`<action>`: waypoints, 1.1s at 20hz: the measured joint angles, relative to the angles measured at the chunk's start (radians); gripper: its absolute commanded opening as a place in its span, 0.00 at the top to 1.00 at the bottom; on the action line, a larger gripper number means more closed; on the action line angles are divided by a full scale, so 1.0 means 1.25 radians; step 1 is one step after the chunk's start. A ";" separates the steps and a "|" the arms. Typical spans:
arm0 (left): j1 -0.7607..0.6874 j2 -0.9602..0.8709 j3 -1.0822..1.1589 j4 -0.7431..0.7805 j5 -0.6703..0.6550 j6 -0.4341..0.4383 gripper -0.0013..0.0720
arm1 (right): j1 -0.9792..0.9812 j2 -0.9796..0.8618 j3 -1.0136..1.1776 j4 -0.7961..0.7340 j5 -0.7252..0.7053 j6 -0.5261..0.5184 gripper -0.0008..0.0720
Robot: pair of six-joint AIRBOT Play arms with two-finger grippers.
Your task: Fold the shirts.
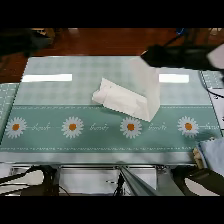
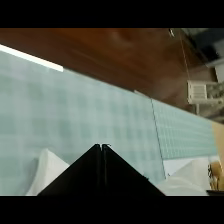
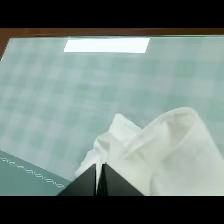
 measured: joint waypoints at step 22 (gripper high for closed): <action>0.194 0.135 -0.003 0.026 -0.139 0.041 0.94 | 0.135 -0.190 0.000 -0.040 -0.268 -0.002 0.34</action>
